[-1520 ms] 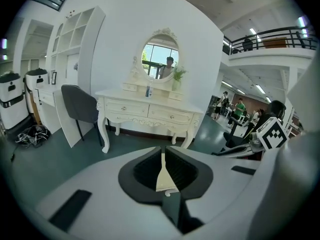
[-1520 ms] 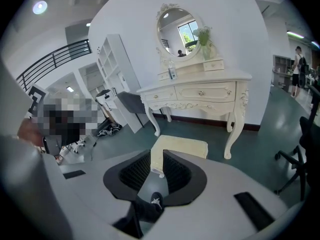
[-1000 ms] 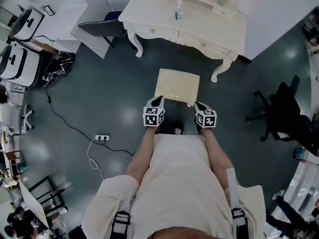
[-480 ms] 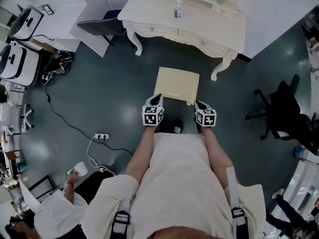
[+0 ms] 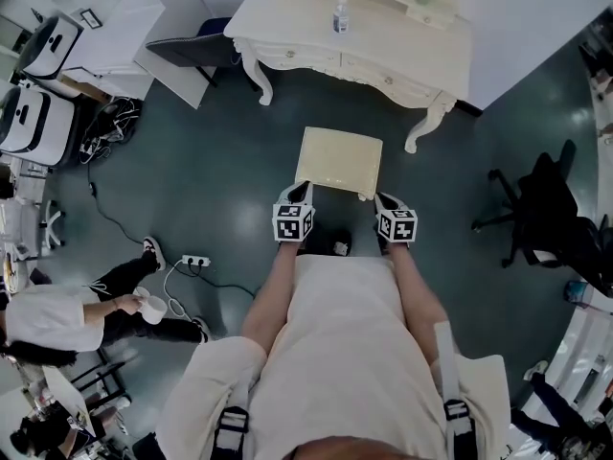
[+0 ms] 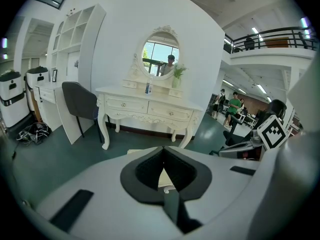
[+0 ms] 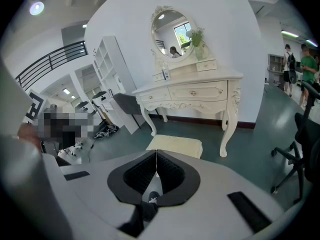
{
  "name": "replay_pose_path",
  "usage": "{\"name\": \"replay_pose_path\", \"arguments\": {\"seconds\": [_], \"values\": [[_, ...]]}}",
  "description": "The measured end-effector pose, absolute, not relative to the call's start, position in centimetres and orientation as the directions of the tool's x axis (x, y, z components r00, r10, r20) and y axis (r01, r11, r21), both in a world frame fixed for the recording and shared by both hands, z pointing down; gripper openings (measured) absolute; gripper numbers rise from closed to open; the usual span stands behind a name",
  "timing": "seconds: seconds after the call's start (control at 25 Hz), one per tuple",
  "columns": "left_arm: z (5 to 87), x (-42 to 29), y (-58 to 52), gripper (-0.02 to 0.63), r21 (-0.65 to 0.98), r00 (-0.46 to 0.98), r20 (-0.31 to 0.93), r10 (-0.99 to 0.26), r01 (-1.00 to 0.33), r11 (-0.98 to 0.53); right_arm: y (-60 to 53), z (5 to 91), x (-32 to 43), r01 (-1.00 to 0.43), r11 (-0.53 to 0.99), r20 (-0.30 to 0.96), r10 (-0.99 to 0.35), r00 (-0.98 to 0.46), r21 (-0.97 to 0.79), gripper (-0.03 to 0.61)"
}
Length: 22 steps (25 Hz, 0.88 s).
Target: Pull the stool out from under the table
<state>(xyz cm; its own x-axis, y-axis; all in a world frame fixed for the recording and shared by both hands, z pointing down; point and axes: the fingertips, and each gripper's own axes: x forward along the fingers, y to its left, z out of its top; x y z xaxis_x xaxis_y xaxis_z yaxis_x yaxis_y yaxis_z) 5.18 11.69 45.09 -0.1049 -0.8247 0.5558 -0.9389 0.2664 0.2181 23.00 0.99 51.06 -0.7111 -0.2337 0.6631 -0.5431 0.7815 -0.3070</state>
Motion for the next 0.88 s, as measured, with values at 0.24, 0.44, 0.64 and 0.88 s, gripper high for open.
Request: {"name": "replay_pose_path", "arguments": {"seconds": [0.24, 0.44, 0.64, 0.88], "values": [[44.98, 5.23, 11.53, 0.015, 0.220, -0.103, 0.553, -0.827, -0.939, 0.265, 0.96, 51.00, 22.98, -0.542, 0.783, 0.663, -0.233, -0.711, -0.306, 0.044], [45.03, 5.20, 11.61, 0.015, 0.220, -0.107, 0.553, -0.826, -0.938, 0.268, 1.03, 50.96, 22.96, -0.540, 0.785, 0.665, -0.231, -0.710, -0.303, 0.044], [45.13, 5.31, 11.66, 0.015, 0.222, -0.105, 0.555, -0.825, -0.937, 0.268, 1.18, 50.88, 22.92, -0.533, 0.791, 0.665, -0.228, -0.712, -0.300, 0.044], [45.39, 5.45, 11.77, 0.015, 0.222, -0.104, 0.560, -0.822, -0.937, 0.270, 1.18, 50.87, 22.96, -0.527, 0.796, 0.663, -0.224, -0.714, -0.299, 0.044]]}}
